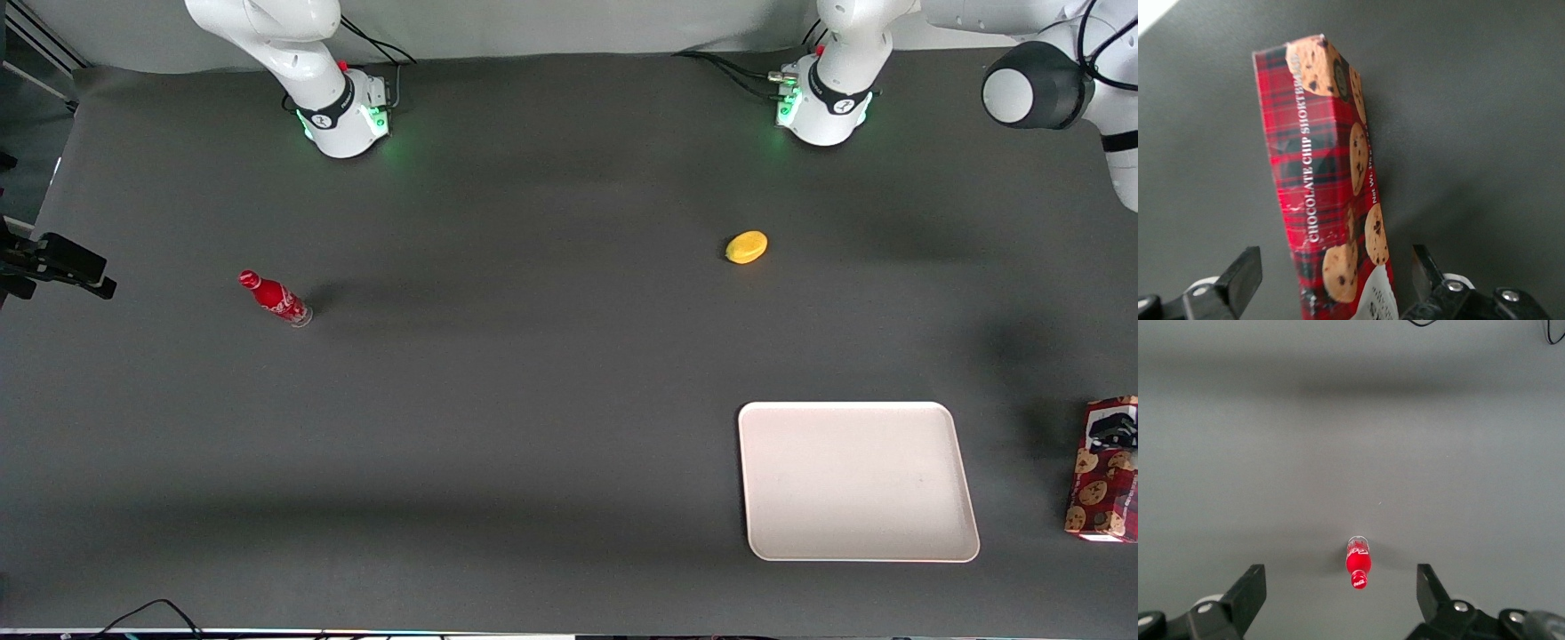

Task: Place red cookie box on tray

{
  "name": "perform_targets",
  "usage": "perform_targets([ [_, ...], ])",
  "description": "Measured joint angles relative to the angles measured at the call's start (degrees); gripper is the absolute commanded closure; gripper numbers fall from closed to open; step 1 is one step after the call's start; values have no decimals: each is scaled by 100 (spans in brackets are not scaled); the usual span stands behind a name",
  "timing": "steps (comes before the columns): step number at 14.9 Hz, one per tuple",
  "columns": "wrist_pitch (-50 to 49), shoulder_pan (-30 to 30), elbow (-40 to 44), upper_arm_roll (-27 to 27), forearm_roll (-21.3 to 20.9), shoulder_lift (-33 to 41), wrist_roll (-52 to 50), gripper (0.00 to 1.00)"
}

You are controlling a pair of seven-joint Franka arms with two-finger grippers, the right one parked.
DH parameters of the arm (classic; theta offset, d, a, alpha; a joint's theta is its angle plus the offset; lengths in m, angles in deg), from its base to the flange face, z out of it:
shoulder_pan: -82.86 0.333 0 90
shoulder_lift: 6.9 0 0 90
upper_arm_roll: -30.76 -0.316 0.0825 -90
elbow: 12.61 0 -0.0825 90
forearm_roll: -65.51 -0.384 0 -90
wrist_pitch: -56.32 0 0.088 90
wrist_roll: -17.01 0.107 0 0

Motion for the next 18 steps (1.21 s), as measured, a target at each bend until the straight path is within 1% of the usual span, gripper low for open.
perform_targets([
  [1,4,6,2,1,80,-61,0,25],
  [2,9,10,2,1,130,-110,0,45],
  [3,13,14,6,1,155,-147,0,68],
  [4,14,17,7,2,165,-169,1,96],
  [5,14,18,8,4,168,-173,1,100],
  [11,-139,16,236,25,169,-168,10,100],
  [13,-685,8,549,29,169,-134,10,100],
  [15,-1514,-3,901,62,172,9,-100,100],
  [18,-2739,-175,1112,144,181,401,-1190,100],
])
